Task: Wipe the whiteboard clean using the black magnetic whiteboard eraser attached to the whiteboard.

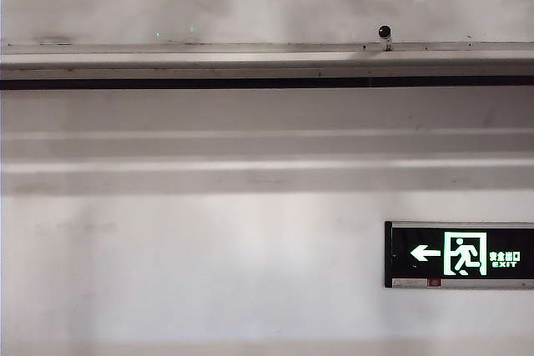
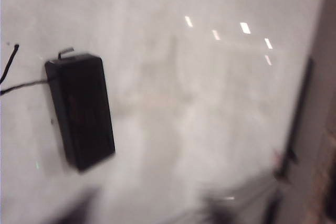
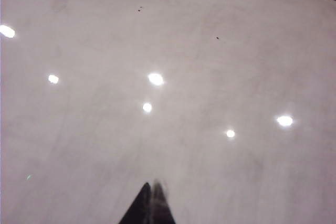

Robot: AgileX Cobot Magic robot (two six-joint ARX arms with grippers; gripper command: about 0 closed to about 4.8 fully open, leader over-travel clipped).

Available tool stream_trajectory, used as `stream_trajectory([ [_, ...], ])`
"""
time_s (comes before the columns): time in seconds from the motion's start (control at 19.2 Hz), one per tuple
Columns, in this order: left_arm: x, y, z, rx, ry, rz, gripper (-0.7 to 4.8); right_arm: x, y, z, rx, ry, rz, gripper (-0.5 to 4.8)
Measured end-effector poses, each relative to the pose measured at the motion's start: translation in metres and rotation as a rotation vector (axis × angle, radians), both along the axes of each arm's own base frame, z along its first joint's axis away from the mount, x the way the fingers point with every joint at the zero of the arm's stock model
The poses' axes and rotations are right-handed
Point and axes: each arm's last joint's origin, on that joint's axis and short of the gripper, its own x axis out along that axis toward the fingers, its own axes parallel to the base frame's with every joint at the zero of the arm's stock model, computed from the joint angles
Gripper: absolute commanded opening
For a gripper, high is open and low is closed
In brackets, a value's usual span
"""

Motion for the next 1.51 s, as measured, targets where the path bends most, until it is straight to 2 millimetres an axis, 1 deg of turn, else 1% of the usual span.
stream_trajectory([
  [0.05, 0.01, -0.013, -0.006, -0.034, -0.009, 0.031, 4.79, -0.003, -0.002, 0.0, -0.008, 0.014, 0.0, -0.01],
  [0.21, 0.035, -0.039, -0.009, -0.084, -0.019, 0.08, 4.79, -0.006, -0.003, 0.0, -0.021, 0.032, 0.003, -0.01],
  [0.37, 0.059, -0.065, -0.001, -0.149, -0.016, 0.16, 4.79, -0.01, -0.003, 0.001, -0.032, 0.029, 0.027, -0.01],
  [0.57, 0.085, -0.087, 0.0, -0.208, -0.011, 0.245, 4.79, -0.01, 0.002, 0.0, -0.048, 0.042, 0.052, -0.01],
  [0.73, 0.103, -0.099, -0.006, -0.226, -0.003, 0.285, 4.79, -0.012, 0.005, 0.0, -0.056, 0.037, 0.076, -0.01],
  [0.89, 0.117, -0.107, -0.011, -0.263, 0.015, 0.369, 4.79, -0.013, 0.007, 0.0, -0.064, 0.039, 0.093, -0.01],
  [0.99, 0.124, -0.111, -0.017, -0.265, 0.02, 0.383, 4.79, -0.014, 0.008, 0.0, -0.062, 0.039, 0.095, -0.01],
  [1.15, 0.131, -0.118, -0.027, -0.252, 0.035, 0.383, 4.79, -0.018, 0.011, 0.0, -0.068, 0.043, 0.12, -0.01],
  [1.51, 0.139, -0.126, -0.038, -0.275, 0.035, 0.37, 4.79, -0.025, 0.006, 0.003, -0.065, 0.039, 0.118, -0.01],
])
